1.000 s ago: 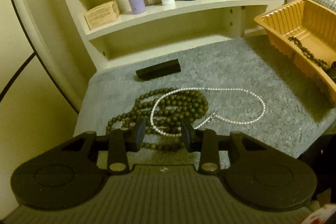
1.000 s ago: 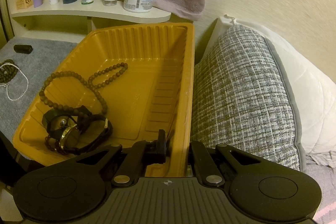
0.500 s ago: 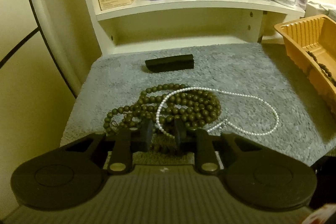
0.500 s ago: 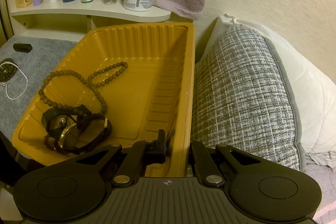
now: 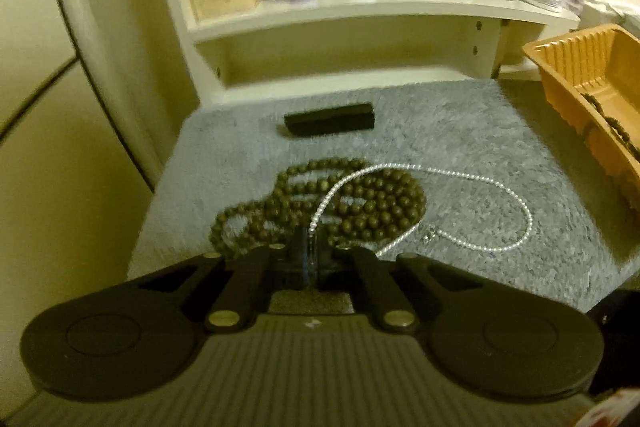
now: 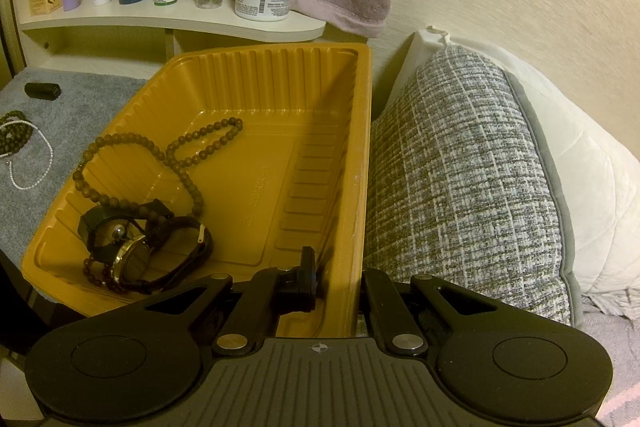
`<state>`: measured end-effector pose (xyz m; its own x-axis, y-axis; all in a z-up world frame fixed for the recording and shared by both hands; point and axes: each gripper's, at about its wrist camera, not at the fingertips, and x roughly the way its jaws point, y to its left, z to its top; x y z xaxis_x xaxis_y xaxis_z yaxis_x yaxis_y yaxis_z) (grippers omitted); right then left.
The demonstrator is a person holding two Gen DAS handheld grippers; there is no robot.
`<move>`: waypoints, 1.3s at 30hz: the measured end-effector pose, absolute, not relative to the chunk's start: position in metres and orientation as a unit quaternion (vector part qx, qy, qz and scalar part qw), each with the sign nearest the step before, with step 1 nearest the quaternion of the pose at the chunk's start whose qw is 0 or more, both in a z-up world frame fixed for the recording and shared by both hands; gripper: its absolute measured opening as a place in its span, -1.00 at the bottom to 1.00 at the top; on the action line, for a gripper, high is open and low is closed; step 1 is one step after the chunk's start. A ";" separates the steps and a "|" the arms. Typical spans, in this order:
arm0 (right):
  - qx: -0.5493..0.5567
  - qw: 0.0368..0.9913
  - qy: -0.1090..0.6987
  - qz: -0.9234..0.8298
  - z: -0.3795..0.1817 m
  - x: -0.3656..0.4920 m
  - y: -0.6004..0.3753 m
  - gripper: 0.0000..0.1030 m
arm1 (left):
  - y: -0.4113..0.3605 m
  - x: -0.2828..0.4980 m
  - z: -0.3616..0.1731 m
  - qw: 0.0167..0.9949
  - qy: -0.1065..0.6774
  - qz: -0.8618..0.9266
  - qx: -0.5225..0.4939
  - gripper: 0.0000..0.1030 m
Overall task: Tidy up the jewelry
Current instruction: 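Lift the pearl necklace into the orange tray and open the left tool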
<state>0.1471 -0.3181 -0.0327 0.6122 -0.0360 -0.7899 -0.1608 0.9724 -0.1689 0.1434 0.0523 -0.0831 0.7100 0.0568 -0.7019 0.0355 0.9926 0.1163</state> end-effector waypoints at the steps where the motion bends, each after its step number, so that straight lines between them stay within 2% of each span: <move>1: -0.112 0.891 0.439 0.035 -0.033 0.147 -0.318 -0.90 | 0.051 0.143 -0.079 0.924 0.375 0.003 0.068 -0.96; 27: -0.114 0.894 0.432 0.038 -0.028 0.146 -0.315 -0.91 | -0.039 0.166 0.085 0.937 0.198 -0.222 0.183 -0.96; 39: -0.112 0.896 0.429 0.039 -0.027 0.145 -0.314 -0.91 | -0.093 0.177 0.144 0.925 0.139 -0.310 0.169 -0.96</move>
